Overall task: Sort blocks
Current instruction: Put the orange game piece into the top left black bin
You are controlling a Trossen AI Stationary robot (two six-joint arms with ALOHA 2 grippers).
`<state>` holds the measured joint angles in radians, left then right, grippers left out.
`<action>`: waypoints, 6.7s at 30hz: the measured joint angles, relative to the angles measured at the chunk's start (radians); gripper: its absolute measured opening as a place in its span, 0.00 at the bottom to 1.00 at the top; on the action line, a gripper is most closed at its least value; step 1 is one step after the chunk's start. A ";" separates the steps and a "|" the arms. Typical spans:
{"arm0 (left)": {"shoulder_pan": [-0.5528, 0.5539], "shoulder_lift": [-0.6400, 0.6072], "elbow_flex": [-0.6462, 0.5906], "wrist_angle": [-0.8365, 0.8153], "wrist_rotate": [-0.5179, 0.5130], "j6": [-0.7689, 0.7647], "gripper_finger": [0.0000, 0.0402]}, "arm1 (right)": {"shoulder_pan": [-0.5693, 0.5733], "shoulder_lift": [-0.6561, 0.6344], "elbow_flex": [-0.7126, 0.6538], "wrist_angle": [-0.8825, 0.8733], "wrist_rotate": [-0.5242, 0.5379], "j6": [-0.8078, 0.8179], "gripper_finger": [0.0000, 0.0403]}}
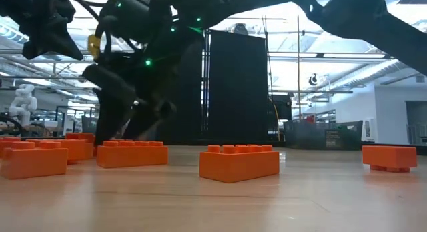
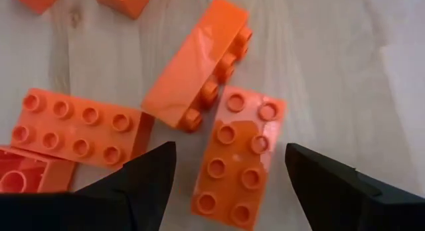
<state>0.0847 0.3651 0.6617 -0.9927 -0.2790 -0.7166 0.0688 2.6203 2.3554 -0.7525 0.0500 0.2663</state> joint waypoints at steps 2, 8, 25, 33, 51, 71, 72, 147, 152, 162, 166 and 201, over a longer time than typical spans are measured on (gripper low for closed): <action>0.000 0.000 0.000 -0.004 0.002 0.000 0.00 | 0.002 0.014 0.000 0.000 0.001 0.014 0.69; 0.000 0.000 0.000 -0.023 0.003 -0.002 0.00 | 0.001 0.048 0.008 -0.049 0.019 0.066 0.53; 0.000 0.000 0.000 -0.023 -0.003 -0.002 0.00 | -0.115 -0.010 -0.005 0.040 -0.056 -0.019 0.29; 0.000 0.000 0.000 -0.021 -0.014 -0.003 0.00 | -0.255 -0.030 -0.003 0.262 -0.161 0.042 0.29; 0.000 0.000 0.000 -0.021 -0.083 -0.005 0.00 | -0.453 -0.033 0.000 0.750 -0.073 0.206 0.29; 0.000 0.000 0.000 -0.021 -0.119 -0.011 0.00 | -0.476 0.084 0.000 0.859 -0.136 0.459 0.29; 0.000 0.000 0.000 -0.021 -0.119 -0.011 0.00 | -0.475 0.084 0.000 0.837 -0.135 0.461 0.29; 0.000 0.000 0.000 -0.076 -0.090 -0.002 0.00 | 0.052 -0.039 0.000 0.294 0.234 -0.076 0.40; 0.000 0.000 0.000 -0.090 -0.077 -0.001 0.00 | 0.053 -0.022 0.000 0.305 0.238 -0.013 0.40; 0.000 -0.001 0.000 -0.103 -0.044 0.001 0.00 | 0.058 0.053 0.000 0.281 0.205 0.098 0.40; -0.001 -0.005 0.000 -0.104 -0.044 0.021 0.00 | 0.058 0.076 0.000 0.233 0.206 0.165 0.39; 0.000 -0.017 0.000 -0.097 -0.050 0.015 0.00 | -0.449 -0.031 0.000 0.668 -0.157 0.250 0.18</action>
<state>0.0845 0.3481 0.6617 -1.0900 -0.3291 -0.7013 -0.3804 2.5896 2.3550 -0.0845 -0.1071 0.5167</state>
